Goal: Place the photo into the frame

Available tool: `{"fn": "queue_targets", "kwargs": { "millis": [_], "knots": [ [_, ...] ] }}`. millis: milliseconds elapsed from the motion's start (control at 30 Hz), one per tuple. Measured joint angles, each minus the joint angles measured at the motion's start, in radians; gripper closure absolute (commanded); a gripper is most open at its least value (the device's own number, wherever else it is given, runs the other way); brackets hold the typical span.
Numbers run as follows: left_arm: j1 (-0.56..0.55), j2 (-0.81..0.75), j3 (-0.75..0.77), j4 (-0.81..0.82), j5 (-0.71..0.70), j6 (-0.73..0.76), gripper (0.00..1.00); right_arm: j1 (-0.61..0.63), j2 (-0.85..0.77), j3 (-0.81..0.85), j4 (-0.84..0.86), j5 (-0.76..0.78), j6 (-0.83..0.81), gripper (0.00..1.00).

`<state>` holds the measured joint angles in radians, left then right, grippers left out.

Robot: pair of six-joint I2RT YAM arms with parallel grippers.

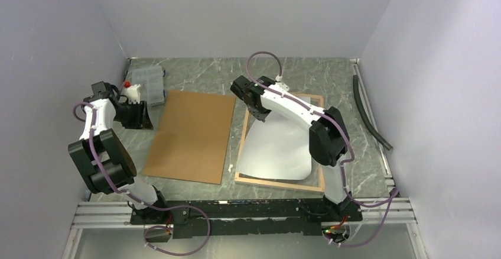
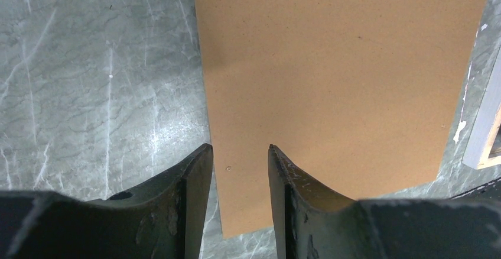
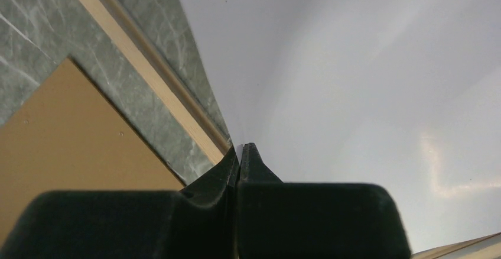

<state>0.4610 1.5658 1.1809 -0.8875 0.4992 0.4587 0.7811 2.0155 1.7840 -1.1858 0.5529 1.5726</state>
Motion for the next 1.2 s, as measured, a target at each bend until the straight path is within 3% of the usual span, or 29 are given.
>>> {"fn": "queue_targets", "kwargs": {
  "millis": [433, 733, 1033, 1200],
  "knots": [
    [0.0, 0.0, -0.018, 0.012, 0.0, 0.0, 0.54, -0.042, 0.053, 0.105, -0.024, 0.027, -0.02, 1.0],
    [0.0, 0.0, -0.031, 0.015, 0.0, 0.0, 0.54, -0.051, 0.087, 0.158, -0.024, 0.042, -0.172, 1.0],
    [0.0, 0.0, -0.031, 0.014, 0.0, 0.0, 0.54, -0.013, 0.072, -0.021, 0.055, 0.04, -0.424, 1.0],
    [0.0, 0.0, -0.031, 0.014, 0.0, 0.0, 0.54, 0.011, 0.05, -0.036, 0.071, 0.049, -0.508, 1.0]
  ]
}}
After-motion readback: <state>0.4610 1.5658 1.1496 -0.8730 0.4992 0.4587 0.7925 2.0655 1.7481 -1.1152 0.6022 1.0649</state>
